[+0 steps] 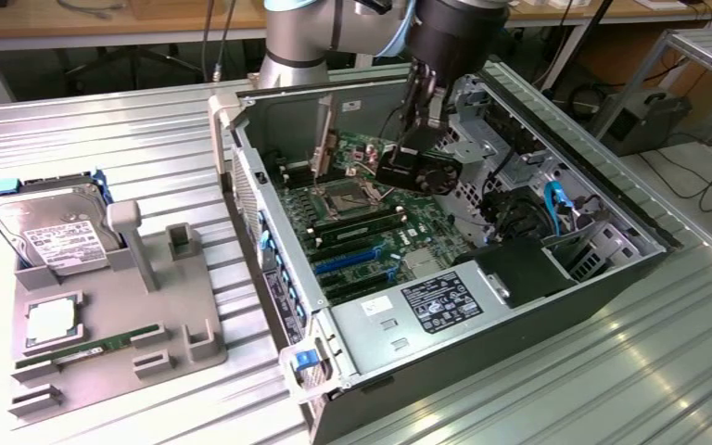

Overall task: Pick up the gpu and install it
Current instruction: 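Insert the gpu into the slot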

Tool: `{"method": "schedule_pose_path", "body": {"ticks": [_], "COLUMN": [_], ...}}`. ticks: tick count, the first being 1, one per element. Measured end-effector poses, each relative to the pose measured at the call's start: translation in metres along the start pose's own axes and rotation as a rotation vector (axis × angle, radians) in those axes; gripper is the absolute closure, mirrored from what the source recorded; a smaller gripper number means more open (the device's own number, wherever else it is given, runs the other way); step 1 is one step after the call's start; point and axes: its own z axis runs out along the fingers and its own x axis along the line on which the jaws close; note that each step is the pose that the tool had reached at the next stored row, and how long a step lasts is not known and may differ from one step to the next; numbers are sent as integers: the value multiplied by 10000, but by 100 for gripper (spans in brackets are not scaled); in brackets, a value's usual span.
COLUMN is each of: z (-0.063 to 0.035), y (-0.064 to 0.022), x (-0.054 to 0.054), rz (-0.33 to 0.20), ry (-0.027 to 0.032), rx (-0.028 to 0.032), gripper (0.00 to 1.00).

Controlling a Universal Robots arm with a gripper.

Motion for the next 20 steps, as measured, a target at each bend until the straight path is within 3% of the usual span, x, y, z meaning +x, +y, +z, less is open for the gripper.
{"method": "schedule_pose_path", "body": {"ticks": [18,20], "z": [74,92], "y": [-5,-6], "x": [1,1], "rz": [-3969,-4350], "ry": [257,270], "rx": [-38,-3], "gripper": [74,74]}}
